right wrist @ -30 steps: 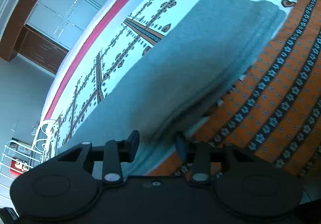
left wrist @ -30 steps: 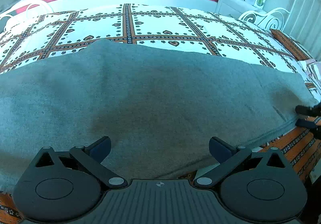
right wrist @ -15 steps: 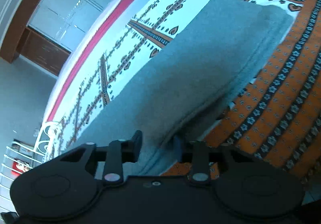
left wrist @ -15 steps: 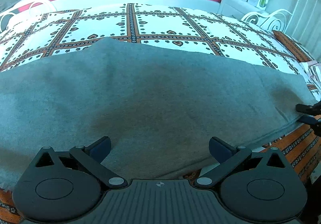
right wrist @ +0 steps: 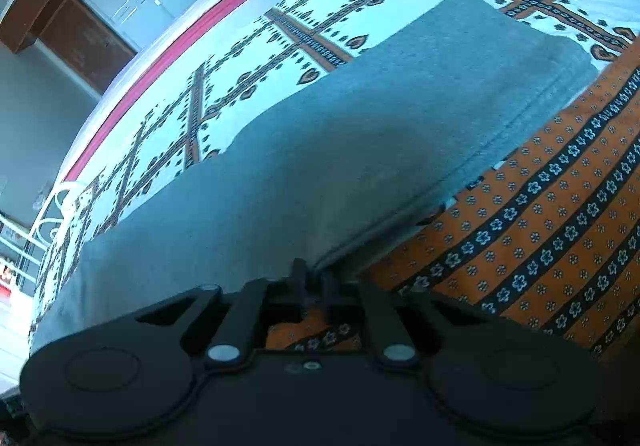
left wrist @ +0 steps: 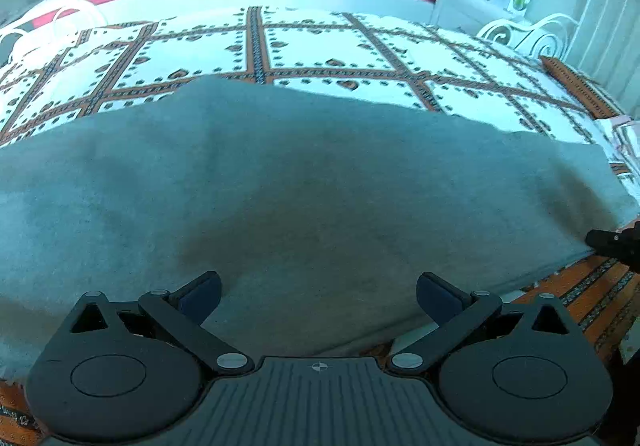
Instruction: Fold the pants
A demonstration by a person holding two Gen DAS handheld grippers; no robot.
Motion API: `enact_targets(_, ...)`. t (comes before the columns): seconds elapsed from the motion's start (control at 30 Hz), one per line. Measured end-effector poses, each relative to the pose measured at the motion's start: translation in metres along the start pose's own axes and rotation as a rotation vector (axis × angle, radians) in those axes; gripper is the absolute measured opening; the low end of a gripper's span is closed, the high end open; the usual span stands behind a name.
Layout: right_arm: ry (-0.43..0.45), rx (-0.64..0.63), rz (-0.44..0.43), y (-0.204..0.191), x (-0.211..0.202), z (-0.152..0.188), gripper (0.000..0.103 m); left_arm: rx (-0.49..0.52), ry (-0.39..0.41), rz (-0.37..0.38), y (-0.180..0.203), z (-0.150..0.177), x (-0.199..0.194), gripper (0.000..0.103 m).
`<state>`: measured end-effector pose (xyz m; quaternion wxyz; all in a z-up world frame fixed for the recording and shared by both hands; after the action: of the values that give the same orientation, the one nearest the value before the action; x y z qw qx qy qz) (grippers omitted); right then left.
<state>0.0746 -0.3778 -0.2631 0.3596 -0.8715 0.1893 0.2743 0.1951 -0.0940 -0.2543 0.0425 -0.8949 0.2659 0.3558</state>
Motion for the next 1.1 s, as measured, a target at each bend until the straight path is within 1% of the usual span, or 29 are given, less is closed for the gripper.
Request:
enact_targets(0.03, 0.003, 0.016, -0.012, -0.002, -0.005, -0.001, 0.015, 0.008, 0.008, 0.001, 0.002, -0.002, -0.001, 0.103)
enact_targets(0.07, 0.011, 0.015, -0.019, -0.004, -0.011, -0.003, 0.015, 0.014, 0.014, 0.001, 0.003, -0.002, -0.001, 0.103)
enact_targets(0.17, 0.053, -0.048, -0.024, -0.011, -0.027, -0.012, 0.017, 0.019, 0.011, 0.019, 0.010, -0.004, 0.001, 0.103)
enact_targets(0.2, 0.067, -0.048, -0.023, -0.011, -0.030, -0.017, 0.017, 0.020, 0.009, 0.024, 0.012, -0.004, 0.002, 0.103)
enact_targets(0.23, 0.081, -0.048, -0.024, -0.011, -0.032, -0.023, 0.019, 0.020, 0.007, 0.031, 0.015, -0.005, 0.003, 0.103)
enact_targets(0.27, 0.087, -0.055, -0.022, -0.011, -0.032, -0.030, 0.023, 0.021, 0.006, 0.037, 0.017, -0.005, 0.004, 0.103)
enact_targets(0.33, 0.080, -0.080, -0.005, -0.007, -0.025, -0.043, 0.026, 0.026, 0.007, 0.043, 0.022, -0.007, 0.008, 0.103)
enact_targets(0.4, 0.090, -0.112, 0.032, 0.000, -0.017, -0.053, 0.028, 0.027, 0.005, 0.049, 0.027, -0.008, 0.013, 0.103)
enact_targets(0.43, 0.078, -0.130, 0.051, 0.003, -0.011, -0.056, 0.028, 0.025, -0.001, 0.052, 0.029, -0.008, 0.015, 0.103)
enact_targets(0.47, 0.059, -0.142, 0.067, 0.007, -0.005, -0.055, 0.027, 0.030, -0.010, 0.054, 0.031, -0.006, 0.018, 0.103)
enact_targets(0.5, 0.041, -0.175, 0.090, 0.010, 0.000, -0.050, 0.025, 0.054, -0.037, 0.038, 0.032, -0.002, 0.023, 0.103)
enact_targets(0.53, 0.012, -0.241, 0.138, 0.015, 0.007, -0.043, 0.021, 0.083, -0.069, 0.017, 0.032, 0.004, 0.027, 0.103)
enact_targets(0.57, 0.004, -0.278, 0.161, 0.022, 0.010, -0.039, 0.010, 0.109, -0.072, 0.014, 0.033, 0.007, 0.029, 0.103)
enact_targets(0.6, 0.012, -0.278, 0.177, 0.029, 0.012, -0.038, 0.001, 0.114, -0.069, 0.015, 0.033, 0.007, 0.028, 0.103)
enact_targets(0.63, 0.021, -0.246, 0.198, 0.039, 0.012, -0.043, 0.000, 0.106, -0.073, 0.018, 0.033, 0.005, 0.028, 0.103)
enact_targets(0.7, 0.027, -0.202, 0.196, 0.048, 0.010, -0.049, 0.000, 0.086, -0.069, 0.013, 0.028, 0.002, 0.025, 0.103)
enact_targets(0.77, 0.042, -0.200, 0.197, 0.045, 0.004, -0.051, 0.000, 0.036, -0.037, 0.018, 0.022, -0.006, 0.020, 0.103)
enact_targets(0.8, 0.073, -0.188, 0.170, 0.038, -0.001, -0.053, 0.012, 0.014, -0.015, 0.022, 0.019, -0.011, 0.017, 0.103)
enact_targets(0.83, 0.105, -0.179, 0.126, 0.029, -0.005, -0.055, 0.034, 0.002, 0.006, 0.013, 0.014, -0.016, 0.015, 0.103)
enact_targets(0.9, 0.120, -0.203, 0.059, 0.008, -0.005, -0.057, 0.036, -0.014, 0.019, -0.008, 0.003, -0.022, 0.015, 0.103)
enact_targets(0.93, 0.117, -0.235, 0.015, -0.007, -0.002, -0.055, 0.034, -0.024, 0.019, -0.021, -0.003, -0.025, 0.018, 0.102)
enact_targets(1.0, 0.090, -0.298, -0.042, -0.034, 0.007, -0.047, 0.033, -0.038, 0.031, -0.054, -0.015, -0.030, 0.020, 0.102)
enact_targets(1.1, 0.040, -0.356, -0.129, -0.074, 0.019, -0.026, 0.033, -0.047, 0.052, -0.112, -0.037, -0.041, 0.021, 0.102)
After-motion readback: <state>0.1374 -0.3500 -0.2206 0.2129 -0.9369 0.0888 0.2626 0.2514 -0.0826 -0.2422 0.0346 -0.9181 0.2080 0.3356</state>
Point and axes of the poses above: each gripper's, at about its wrist camera, not at the fingertips, and x roughly the way its jaws point, y to its right, z to its underside, the point moved 9 cm from there along x, roughly the way its jaws point, and after that the axes turned 9 degrees about y, right-handed, at the moved point
